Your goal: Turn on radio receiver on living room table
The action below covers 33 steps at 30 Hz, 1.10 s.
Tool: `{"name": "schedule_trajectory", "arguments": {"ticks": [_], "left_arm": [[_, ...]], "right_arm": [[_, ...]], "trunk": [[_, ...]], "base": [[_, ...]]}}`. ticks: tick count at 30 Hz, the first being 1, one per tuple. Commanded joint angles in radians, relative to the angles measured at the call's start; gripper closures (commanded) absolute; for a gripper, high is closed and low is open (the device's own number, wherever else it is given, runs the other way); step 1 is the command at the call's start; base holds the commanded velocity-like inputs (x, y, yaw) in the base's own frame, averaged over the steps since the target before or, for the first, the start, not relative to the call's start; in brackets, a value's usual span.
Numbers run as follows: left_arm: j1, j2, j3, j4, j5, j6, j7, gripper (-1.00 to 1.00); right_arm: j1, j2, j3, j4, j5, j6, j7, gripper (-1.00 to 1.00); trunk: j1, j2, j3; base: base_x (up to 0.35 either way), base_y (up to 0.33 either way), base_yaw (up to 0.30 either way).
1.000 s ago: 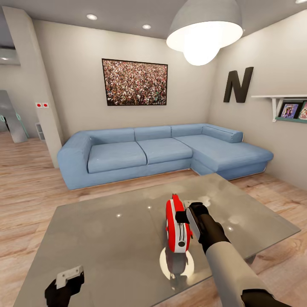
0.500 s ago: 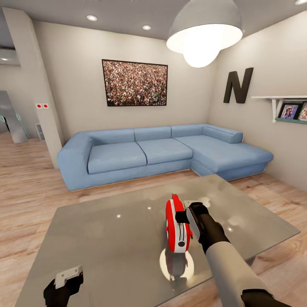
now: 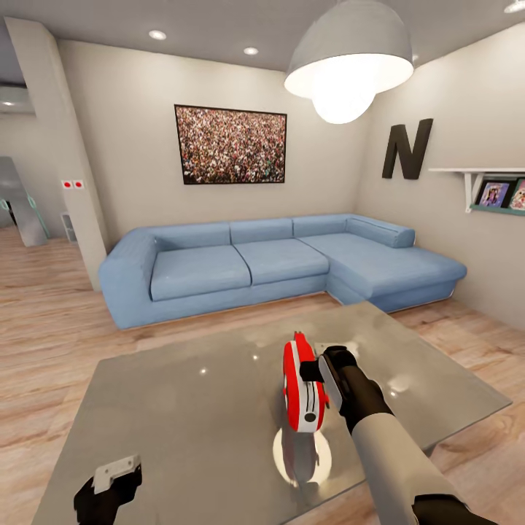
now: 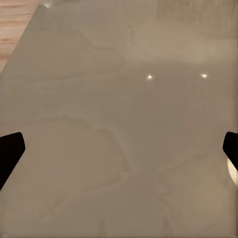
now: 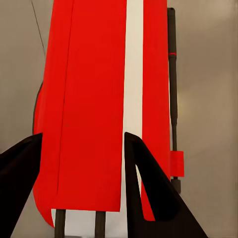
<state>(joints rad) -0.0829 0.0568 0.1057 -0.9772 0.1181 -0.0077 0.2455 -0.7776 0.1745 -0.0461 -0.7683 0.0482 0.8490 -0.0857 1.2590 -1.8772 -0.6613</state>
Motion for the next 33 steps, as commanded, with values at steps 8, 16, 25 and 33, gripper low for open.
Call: {"name": "schedule_trajectory", "arguments": {"ticks": [8, 16, 25, 33], "left_arm": [[0.000, 0.001, 0.003, 0.000, 0.000, 0.001, 0.001, -1.00], [0.000, 0.003, 0.003, 0.000, 0.000, 0.002, 0.003, -1.00], [0.000, 0.003, 0.003, 0.000, 0.000, 0.005, 0.003, -1.00], [0.000, 0.003, 0.003, 0.000, 0.000, 0.005, 0.003, -1.00]], "right_arm": [[0.000, 0.000, -0.001, 0.000, -0.001, -0.001, 0.000, 1.00], [0.000, 0.000, -0.002, 0.000, 0.005, -0.001, 0.000, 1.00], [0.000, 0.000, -0.005, 0.000, 0.008, -0.001, 0.000, 1.00], [0.000, 0.000, -0.004, 0.000, 0.006, -0.001, 0.000, 1.00]], "trunk": [[-0.031, 0.056, 0.025], [-0.061, 0.112, 0.050], [-0.096, 0.175, 0.078], [-0.127, 0.231, 0.104]], "base": [[0.000, 0.000, 0.000], [0.000, 0.000, 0.000], [0.000, 0.000, 0.000], [0.000, 0.000, 0.000]]}}
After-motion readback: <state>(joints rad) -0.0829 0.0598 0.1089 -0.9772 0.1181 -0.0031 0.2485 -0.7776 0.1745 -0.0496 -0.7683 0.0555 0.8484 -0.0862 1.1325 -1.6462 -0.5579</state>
